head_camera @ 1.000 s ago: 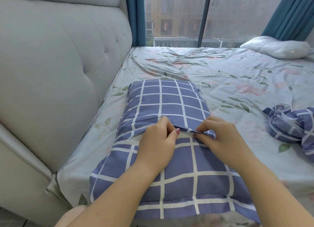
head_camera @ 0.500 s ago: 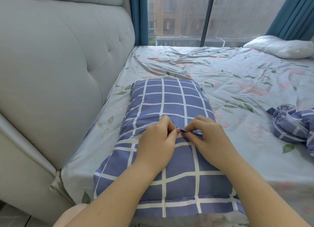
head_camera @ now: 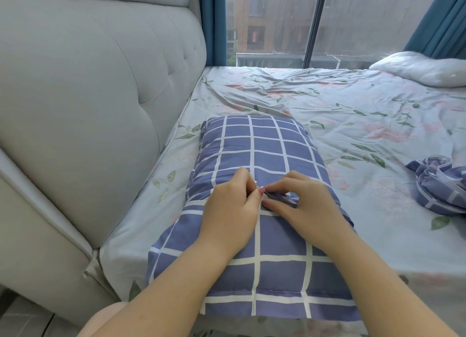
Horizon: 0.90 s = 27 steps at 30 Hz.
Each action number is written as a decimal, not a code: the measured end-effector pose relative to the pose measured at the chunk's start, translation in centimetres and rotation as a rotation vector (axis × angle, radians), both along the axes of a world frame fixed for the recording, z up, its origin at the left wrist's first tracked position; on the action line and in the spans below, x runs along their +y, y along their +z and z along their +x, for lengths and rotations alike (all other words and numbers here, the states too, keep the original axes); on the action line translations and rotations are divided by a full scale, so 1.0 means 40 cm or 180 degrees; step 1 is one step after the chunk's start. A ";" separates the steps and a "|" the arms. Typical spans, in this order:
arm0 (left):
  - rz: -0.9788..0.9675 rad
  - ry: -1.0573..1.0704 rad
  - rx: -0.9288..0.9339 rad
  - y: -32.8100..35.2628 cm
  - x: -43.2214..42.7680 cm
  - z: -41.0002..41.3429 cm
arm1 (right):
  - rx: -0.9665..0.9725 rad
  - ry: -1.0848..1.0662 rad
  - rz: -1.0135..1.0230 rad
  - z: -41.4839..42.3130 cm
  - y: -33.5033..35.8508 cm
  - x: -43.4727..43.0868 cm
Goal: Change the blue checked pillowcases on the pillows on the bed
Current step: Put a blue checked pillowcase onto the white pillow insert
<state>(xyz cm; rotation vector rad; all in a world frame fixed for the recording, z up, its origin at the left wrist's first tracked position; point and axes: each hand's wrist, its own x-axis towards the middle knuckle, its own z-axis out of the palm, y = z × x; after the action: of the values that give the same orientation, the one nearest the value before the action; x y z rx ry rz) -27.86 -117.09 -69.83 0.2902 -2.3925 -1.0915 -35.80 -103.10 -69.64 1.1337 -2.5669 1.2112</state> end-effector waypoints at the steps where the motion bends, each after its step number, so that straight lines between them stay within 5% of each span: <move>1: 0.0014 0.0023 -0.0005 -0.001 -0.003 0.002 | -0.0064 -0.0053 -0.0016 -0.002 0.001 -0.008; 27: 0.0289 0.0340 -0.0004 0.013 -0.049 0.038 | 0.0046 0.0040 0.0068 -0.003 0.005 -0.018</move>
<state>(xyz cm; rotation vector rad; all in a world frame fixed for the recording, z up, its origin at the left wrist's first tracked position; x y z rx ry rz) -26.34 -119.05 -69.31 0.4446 -2.3035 -1.1524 -35.93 -103.80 -69.45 1.1603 -2.5720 1.1765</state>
